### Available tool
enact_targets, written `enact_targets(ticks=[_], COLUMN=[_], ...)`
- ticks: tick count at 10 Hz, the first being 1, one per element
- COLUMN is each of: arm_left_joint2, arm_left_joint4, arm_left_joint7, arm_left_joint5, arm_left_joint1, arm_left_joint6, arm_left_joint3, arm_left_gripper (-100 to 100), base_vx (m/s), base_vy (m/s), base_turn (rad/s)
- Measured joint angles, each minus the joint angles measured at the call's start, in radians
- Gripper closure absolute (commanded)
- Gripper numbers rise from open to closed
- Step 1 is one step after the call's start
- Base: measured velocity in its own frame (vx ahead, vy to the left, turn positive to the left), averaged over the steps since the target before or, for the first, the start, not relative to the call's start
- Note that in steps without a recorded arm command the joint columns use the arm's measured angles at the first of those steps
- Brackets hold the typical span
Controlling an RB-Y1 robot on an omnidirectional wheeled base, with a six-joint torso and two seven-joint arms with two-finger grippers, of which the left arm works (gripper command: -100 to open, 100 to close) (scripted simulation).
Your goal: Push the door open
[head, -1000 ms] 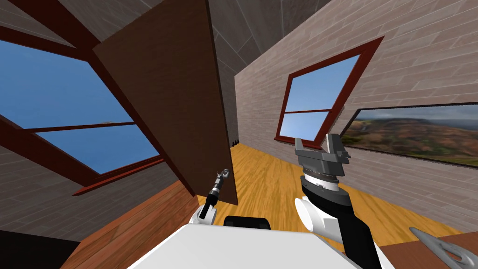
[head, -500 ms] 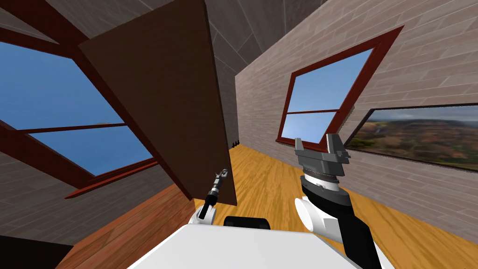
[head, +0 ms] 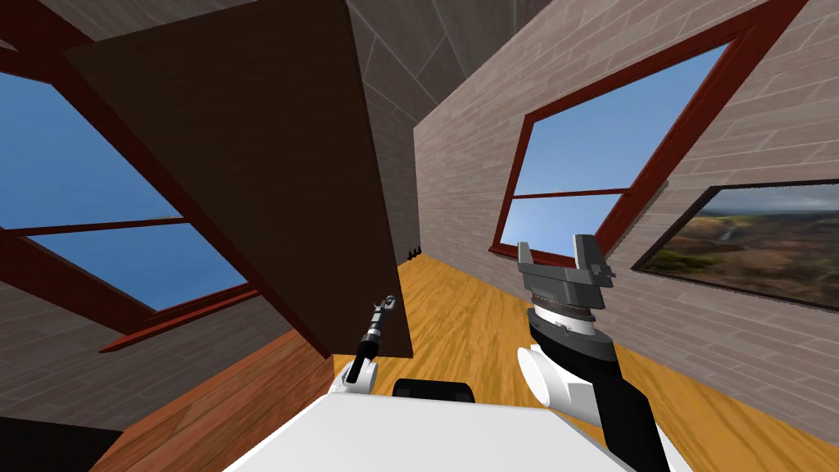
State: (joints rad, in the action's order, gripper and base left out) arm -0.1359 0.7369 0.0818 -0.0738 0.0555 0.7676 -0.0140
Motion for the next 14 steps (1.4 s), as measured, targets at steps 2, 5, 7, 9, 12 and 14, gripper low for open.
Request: enact_targets(ticks=[2,5,7,9,12,14], arm_left_joint2=[0.002,0.004,0.004,0.002,0.000,0.000], arm_left_joint4=[-0.014,-0.026,-0.022,-0.010,-0.022,-0.027], arm_left_joint7=[-0.008,-0.017,-0.023,-0.034,-0.047,-0.055], arm_left_joint5=[-0.009,-0.018,-0.027,-0.039,-0.059,-0.068], arm_left_joint1=[0.007,0.010,0.007,0.003,0.003,0.007], arm_left_joint6=[0.006,0.007,0.003,-0.005,-0.001,0.002], arm_left_joint3=[0.020,0.036,0.053,0.078,0.116,0.134], arm_left_gripper=[100,100,100,100,100,100], base_vx=[0.122,0.169,0.167,0.192,0.202,0.130], base_vy=[-0.049,-0.058,-0.068,-0.112,-0.073,-0.025], base_turn=[0.029,0.052,0.047,0.085,0.058,0.029])
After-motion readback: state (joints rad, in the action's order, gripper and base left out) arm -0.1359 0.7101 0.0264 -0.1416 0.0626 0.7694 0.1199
